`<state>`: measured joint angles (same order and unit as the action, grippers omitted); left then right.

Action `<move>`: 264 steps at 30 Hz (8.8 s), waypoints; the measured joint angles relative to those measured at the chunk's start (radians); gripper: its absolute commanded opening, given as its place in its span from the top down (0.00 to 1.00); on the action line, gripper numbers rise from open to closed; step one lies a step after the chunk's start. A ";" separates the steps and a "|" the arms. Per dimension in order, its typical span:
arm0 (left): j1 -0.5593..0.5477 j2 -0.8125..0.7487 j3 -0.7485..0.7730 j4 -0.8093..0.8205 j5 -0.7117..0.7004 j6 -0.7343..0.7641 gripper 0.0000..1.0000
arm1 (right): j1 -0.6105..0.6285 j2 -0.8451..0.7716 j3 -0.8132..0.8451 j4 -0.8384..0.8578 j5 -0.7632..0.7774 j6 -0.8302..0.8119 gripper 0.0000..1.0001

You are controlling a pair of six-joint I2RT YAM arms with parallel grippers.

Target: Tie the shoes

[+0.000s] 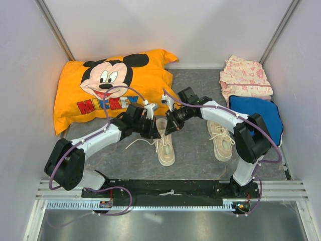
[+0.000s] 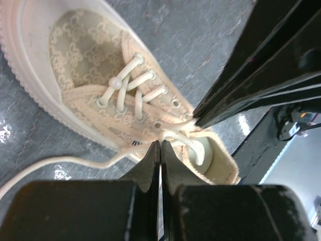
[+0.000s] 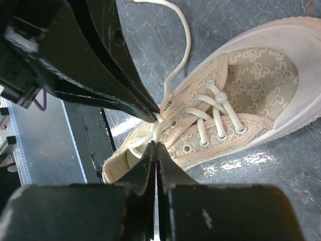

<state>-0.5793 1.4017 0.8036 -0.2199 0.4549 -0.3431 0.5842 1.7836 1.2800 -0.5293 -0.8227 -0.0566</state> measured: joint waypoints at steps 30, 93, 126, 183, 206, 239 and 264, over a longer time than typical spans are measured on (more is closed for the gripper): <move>0.015 0.055 -0.110 0.341 0.132 -0.238 0.98 | -0.010 -0.001 -0.029 0.020 -0.011 0.009 0.98; 0.056 0.256 -0.287 0.958 0.256 -0.636 0.98 | -0.136 0.010 -0.161 0.149 -0.121 0.287 0.63; 0.152 0.029 -0.177 0.541 0.420 -0.342 0.66 | -0.132 0.043 -0.126 0.080 -0.136 0.206 1.00; 0.320 -0.124 -0.016 -0.530 0.020 1.528 0.98 | -0.063 -0.042 0.097 -0.188 0.313 -0.188 1.00; 0.333 -0.521 -0.060 -0.794 0.063 1.527 0.98 | -0.097 -0.153 -0.028 -0.054 0.507 -0.211 1.00; -0.343 -0.075 0.381 -0.123 0.250 0.983 0.82 | -0.023 -0.005 0.060 0.343 0.061 0.162 0.20; 0.058 -0.300 0.168 -0.151 -0.151 0.657 0.38 | -0.238 -0.366 -0.133 0.005 0.126 -0.291 0.02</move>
<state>-0.5213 1.1015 0.9714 -0.3710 0.3042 0.3134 0.3466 1.4178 1.1473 -0.5240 -0.6964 -0.3481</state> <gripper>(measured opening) 0.589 0.982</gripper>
